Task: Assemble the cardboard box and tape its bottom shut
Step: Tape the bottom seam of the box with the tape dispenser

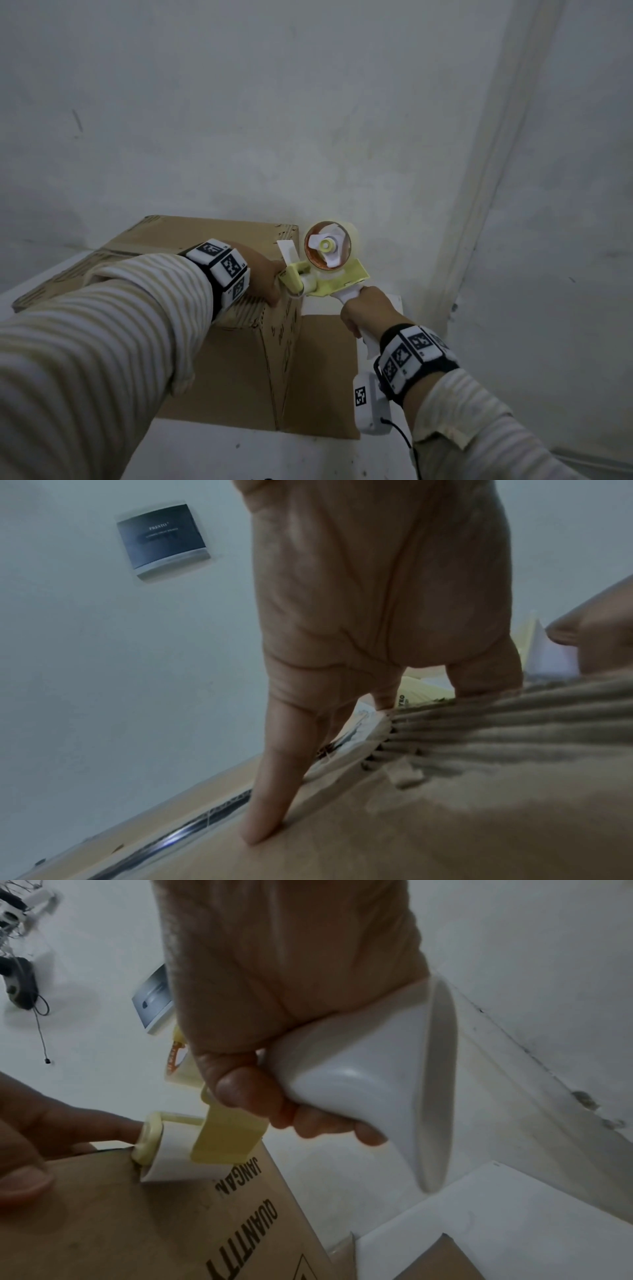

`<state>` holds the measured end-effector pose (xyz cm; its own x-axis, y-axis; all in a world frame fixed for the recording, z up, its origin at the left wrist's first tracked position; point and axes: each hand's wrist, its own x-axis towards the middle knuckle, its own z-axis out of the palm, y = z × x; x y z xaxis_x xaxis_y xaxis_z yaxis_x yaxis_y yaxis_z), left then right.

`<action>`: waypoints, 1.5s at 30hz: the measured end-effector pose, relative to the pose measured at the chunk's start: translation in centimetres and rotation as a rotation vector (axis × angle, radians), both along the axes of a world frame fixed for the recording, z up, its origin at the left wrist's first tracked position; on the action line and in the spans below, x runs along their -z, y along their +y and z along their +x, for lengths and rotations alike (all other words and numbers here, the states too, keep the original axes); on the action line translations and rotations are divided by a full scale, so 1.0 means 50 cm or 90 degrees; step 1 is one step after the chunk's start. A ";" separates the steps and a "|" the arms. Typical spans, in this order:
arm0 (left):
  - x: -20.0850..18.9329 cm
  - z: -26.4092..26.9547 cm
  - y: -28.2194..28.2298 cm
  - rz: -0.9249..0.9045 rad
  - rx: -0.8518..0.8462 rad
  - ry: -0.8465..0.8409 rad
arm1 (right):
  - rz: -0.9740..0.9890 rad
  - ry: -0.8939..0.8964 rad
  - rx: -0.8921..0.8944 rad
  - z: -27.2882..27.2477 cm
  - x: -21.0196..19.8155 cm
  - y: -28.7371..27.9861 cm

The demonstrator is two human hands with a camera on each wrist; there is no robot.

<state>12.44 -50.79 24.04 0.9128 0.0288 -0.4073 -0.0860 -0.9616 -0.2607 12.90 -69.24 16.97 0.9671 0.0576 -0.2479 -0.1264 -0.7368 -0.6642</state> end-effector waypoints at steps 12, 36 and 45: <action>-0.003 -0.010 -0.005 0.034 -0.005 0.024 | -0.001 0.088 0.052 -0.027 0.068 -0.015; -0.095 0.089 0.126 -1.077 -0.524 -0.005 | 0.194 -0.180 0.000 0.047 -0.248 0.141; -0.086 0.208 0.228 -1.101 -0.464 -0.027 | 0.110 -0.189 0.052 0.083 -0.257 0.243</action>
